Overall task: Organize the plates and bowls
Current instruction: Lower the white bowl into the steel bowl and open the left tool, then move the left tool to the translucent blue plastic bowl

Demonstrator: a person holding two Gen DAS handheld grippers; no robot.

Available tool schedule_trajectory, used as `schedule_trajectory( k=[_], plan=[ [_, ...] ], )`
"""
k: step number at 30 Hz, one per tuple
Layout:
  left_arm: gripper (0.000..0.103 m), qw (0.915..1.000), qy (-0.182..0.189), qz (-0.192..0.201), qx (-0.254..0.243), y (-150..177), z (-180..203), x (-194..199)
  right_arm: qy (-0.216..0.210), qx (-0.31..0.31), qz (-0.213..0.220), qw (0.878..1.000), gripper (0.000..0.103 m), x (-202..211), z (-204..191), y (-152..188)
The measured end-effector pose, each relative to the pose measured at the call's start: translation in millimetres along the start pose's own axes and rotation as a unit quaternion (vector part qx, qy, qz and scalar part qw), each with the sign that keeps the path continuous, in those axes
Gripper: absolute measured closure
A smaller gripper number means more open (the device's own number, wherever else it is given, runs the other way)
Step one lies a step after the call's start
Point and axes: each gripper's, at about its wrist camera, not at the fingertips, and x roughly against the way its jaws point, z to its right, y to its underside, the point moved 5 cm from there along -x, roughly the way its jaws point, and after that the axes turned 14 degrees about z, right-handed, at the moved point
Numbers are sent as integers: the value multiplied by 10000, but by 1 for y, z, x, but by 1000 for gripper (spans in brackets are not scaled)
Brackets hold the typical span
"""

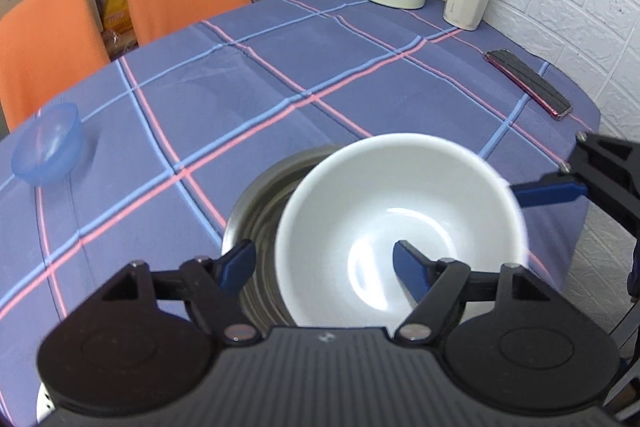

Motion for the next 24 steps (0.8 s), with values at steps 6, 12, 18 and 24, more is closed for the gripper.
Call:
schedule_trajectory(
  k=[6, 12, 18, 24],
  plan=[
    [19, 9997, 205, 35, 138, 2, -3, 25, -21, -355, 31, 9994, 19, 15, 0, 12],
    [17, 9987, -95, 481, 140, -12, -27, 65, -164, -376, 343, 9986, 19, 18, -6, -1],
    [16, 9919, -1042, 563, 459, -15, -108, 98, -339, -91, 586, 9977, 19, -11, -14, -46],
    [16, 9773, -1786, 521, 1016, -21, -205, 99, -424, 129, 562, 9974, 19, -82, -16, -103]
  ],
)
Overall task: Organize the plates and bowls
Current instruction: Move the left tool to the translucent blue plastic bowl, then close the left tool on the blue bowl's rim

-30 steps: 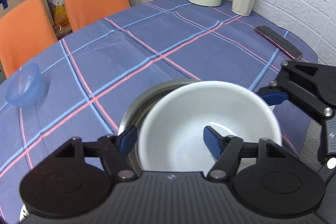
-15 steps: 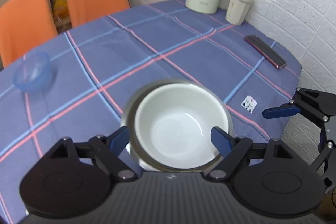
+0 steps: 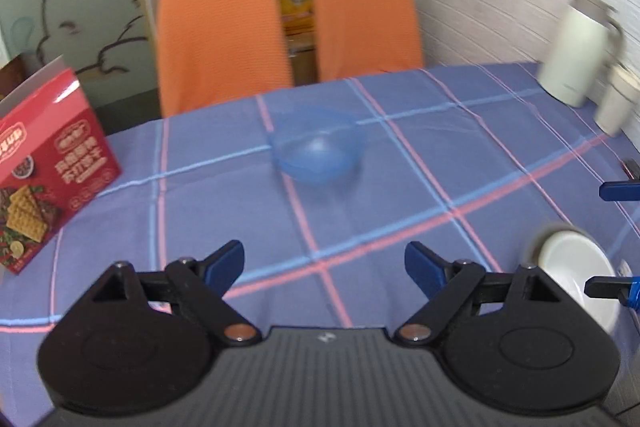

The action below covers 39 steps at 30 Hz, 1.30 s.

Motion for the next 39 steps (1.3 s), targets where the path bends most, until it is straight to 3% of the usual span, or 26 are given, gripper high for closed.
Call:
schedule_trajectory(
  k=[8, 16, 26, 32, 39],
  plan=[
    [16, 9977, -181, -171, 622, -22, -47, -95, -49, 104, -644, 9979, 19, -126, 10, -8],
    [16, 9971, -21, -354, 670, -28, -44, -173, -89, 211, -775, 9967, 19, -195, 13, -9],
    [16, 9975, 123, -353, 595, -24, -45, -194, -430, 110, -708, 9965, 22, -220, -3, -11],
    [47, 9973, 123, -414, 599, -23, -43, -195, -558, 157, -641, 9963, 25, -218, -18, -19],
    [49, 9967, 292, -333, 676, -36, -35, -165, -649, -12, -345, 9973, 24, -192, -28, -41]
  ],
)
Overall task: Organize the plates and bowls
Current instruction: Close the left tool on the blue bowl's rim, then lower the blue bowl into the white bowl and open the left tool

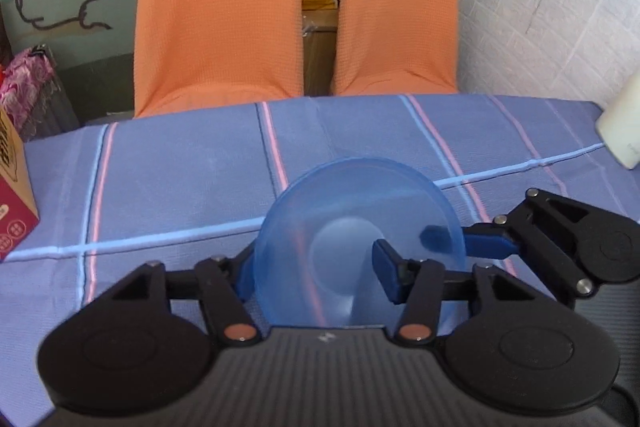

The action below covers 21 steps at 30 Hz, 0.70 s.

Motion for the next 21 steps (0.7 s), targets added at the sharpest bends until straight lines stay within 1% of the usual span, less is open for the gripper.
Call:
schedule_trajectory(
  k=[4, 8, 12, 16, 21],
  plan=[
    [49, 9998, 162, 113, 51, -8, 15, 26, 126, 28, 47, 9999, 24, 22, -5, -4],
    [49, 9994, 255, 151, -192, -4, 46, 50, 246, -69, 59, 9997, 24, 53, -8, -2],
    [49, 9983, 500, 130, -274, 10, 84, 72, 455, -149, -2, 9989, 24, 88, -9, 9],
    [49, 9958, 856, 52, -333, 28, 127, 92, 736, -240, -89, 9970, 23, 126, -5, 24],
    [49, 9909, 1257, 55, -469, 46, 179, 122, 1045, -347, -22, 9939, 23, 179, -4, 39]
  ],
)
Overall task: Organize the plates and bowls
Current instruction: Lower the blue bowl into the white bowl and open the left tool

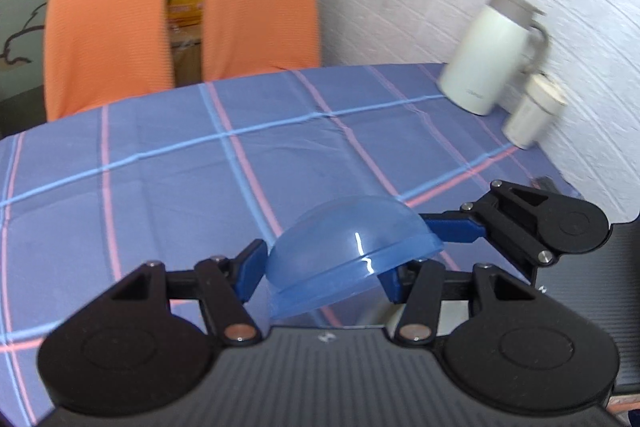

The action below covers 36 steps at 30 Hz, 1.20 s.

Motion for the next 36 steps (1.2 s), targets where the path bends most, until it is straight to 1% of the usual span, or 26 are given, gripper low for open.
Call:
schedule_trajectory(
  k=[3, 7, 11, 13, 17, 20, 22, 24, 27, 30, 36],
  plan=[
    [49, 9997, 225, 12, -130, 8, 36, 13, 142, -72, 45, 9999, 23, 26, 5, 10],
    [47, 9989, 401, -45, -248, 20, 66, 25, 229, -263, 66, 9994, 22, 49, 8, 24],
    [47, 9981, 521, -236, -234, 42, 81, 29, 170, -477, -168, 9986, 22, 62, 10, 43],
    [47, 9976, 560, -348, -198, 51, 86, 30, 140, -537, -317, 9980, 22, 62, 9, 49],
    [47, 9964, 624, -577, -76, 63, 87, 22, 83, -600, -587, 9964, 23, 53, 9, 58],
    [46, 9971, 515, -559, -87, 63, 81, 16, 91, -776, -686, 9946, 23, 44, 15, 62],
    [41, 9974, 426, -577, -87, 62, 76, 12, 126, -909, -777, 9928, 23, 37, 19, 64],
    [37, 9978, 348, -562, -111, 62, 72, 11, 177, -916, -815, 9923, 23, 35, 22, 67],
    [35, 9982, 304, -501, -146, 58, 67, 11, 271, -859, -737, 9932, 23, 38, 23, 65],
    [33, 9987, 338, -352, -164, 51, 65, 14, 391, -820, -623, 9939, 23, 40, 29, 64],
    [31, 9991, 265, -185, -277, 46, 63, 17, 474, -899, -399, 9940, 23, 48, 39, 64]
  ],
)
